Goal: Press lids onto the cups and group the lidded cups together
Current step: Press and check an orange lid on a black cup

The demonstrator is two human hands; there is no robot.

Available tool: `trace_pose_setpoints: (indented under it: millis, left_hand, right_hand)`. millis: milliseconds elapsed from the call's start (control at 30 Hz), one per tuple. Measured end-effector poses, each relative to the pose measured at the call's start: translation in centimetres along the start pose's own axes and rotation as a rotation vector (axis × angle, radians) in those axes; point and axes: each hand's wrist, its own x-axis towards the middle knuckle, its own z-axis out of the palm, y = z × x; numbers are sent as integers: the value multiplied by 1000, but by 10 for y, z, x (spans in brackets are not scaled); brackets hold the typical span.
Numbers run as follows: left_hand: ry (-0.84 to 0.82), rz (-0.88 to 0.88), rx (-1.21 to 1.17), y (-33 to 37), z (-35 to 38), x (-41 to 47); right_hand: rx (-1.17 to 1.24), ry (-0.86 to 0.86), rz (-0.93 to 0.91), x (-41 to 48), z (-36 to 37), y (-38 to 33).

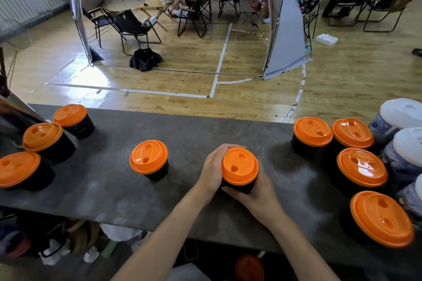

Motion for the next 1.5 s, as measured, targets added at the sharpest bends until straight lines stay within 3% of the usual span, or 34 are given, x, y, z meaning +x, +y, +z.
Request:
trace_pose_setpoints:
  millis: [100,200,300,400,567,700,900,1067,1200,1333,1500]
  left_hand:
    - [116,-37,-37,-2,7,-3]
    - [145,-55,-99,18,7,-3]
    - [-21,80,-178,75,0,-5]
    - [-167,293,-158,143,-10,-1]
    - [-174,554,-22,258,-20,15]
    - [-161,626,-47,324,-24,21]
    - [-203,635,-129,394,-27,18]
    - [-241,679,-137,427,-28,9]
    - [-282,694,-81,451,-35,0]
    - [-265,742,-10,468,-44,-4]
    - [-363,744,-58,487,-42,-15]
  right_hand:
    - [60,20,21,-2,-5,-4]
    - [307,-18,112,-1,-15,-31]
    - [534,-4,140,10,-32,-85]
    - [677,-95,121,28,-52,-146]
    - [836,-68,-64,71,-80,-245]
    - [872,-61,-185,90,-96,-301]
    - [990,-269,-242,97,-119,-362]
    - [895,-198,-292,94,-125,-396]
    - [907,-269,-242,92,-133,-411]
    - [823,-249,-309,88,-137,-424]
    - [840,-289,-300,82,-144,-444]
